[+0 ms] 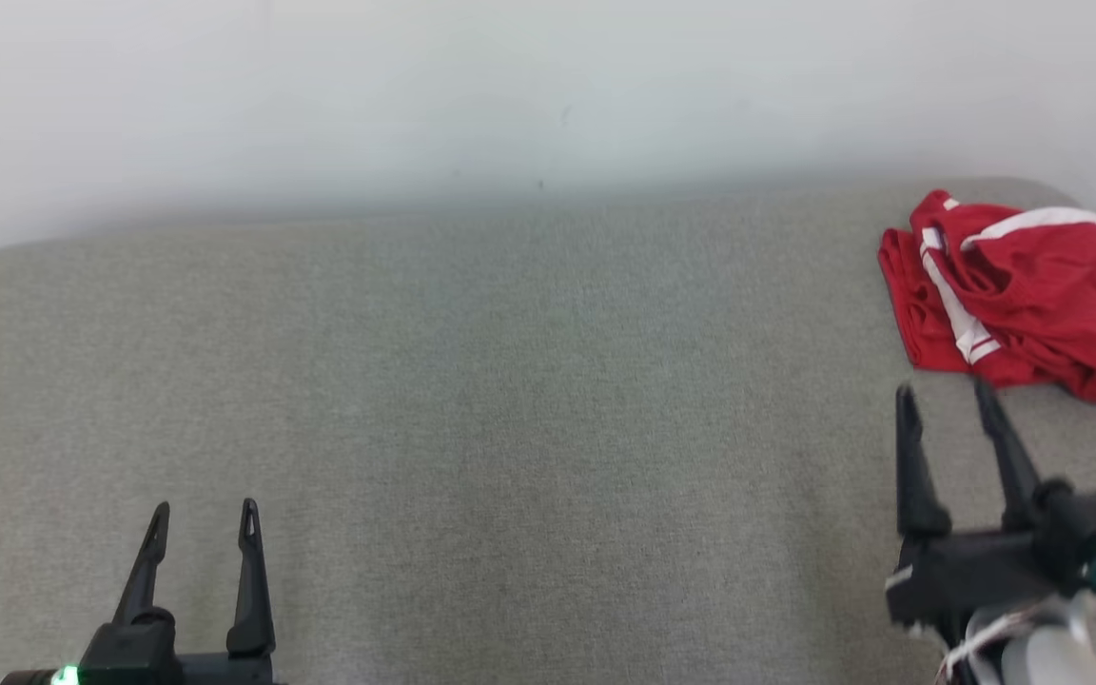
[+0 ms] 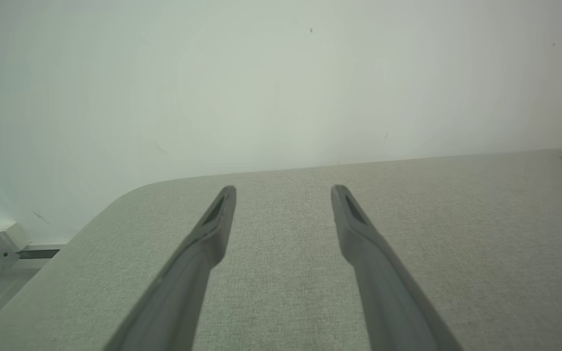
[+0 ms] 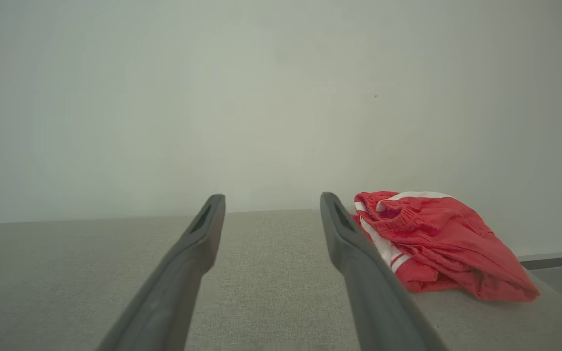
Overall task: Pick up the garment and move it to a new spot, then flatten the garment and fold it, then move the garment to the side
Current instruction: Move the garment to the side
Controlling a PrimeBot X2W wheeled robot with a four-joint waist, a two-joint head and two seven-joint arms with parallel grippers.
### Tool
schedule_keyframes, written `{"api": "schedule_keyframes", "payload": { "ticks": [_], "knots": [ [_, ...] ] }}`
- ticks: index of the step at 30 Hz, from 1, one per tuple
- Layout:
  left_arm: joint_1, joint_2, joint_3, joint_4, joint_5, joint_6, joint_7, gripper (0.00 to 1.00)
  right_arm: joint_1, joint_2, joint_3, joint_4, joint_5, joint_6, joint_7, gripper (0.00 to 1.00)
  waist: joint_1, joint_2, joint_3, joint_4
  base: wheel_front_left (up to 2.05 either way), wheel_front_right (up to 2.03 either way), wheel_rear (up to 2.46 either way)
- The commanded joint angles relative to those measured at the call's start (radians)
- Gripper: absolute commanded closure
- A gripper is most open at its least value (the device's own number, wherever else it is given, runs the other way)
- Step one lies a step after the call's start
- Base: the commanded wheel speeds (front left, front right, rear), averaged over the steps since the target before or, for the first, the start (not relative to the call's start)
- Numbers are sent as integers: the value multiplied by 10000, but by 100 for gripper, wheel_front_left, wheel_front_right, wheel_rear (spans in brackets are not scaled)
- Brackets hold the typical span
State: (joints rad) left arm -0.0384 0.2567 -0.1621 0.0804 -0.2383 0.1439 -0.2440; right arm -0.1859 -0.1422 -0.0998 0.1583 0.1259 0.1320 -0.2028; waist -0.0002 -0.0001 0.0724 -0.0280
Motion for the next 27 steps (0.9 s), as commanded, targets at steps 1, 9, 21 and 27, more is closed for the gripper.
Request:
{"api": "schedule_keyframes", "payload": {
  "ticks": [1, 9, 21, 27],
  "knots": [
    [216, 18, 4, 87, -53, 31, -24, 0, 540, 250, 57, -269, -155, -26, -66, 0, 2, 1, -355, 159, 0, 0, 0],
    [412, 113, 8, 130, -133, 48, -36, 0, 1756, 848, 252, -1173, -255, -26, -257, 0, 2, 1, -732, 122, 0, 0, 0],
    [475, 196, -123, -54, -198, 46, 152, 0, 2115, 934, 585, -982, -35, -25, -223, 0, 2, 1, -894, 260, 0, 0, 0],
    [606, 179, -195, -14, -271, 45, 170, 0, 2060, 935, 593, -795, -4, -26, -200, 0, 2, 1, -945, 340, 0, 0, 0]
  ]
}}
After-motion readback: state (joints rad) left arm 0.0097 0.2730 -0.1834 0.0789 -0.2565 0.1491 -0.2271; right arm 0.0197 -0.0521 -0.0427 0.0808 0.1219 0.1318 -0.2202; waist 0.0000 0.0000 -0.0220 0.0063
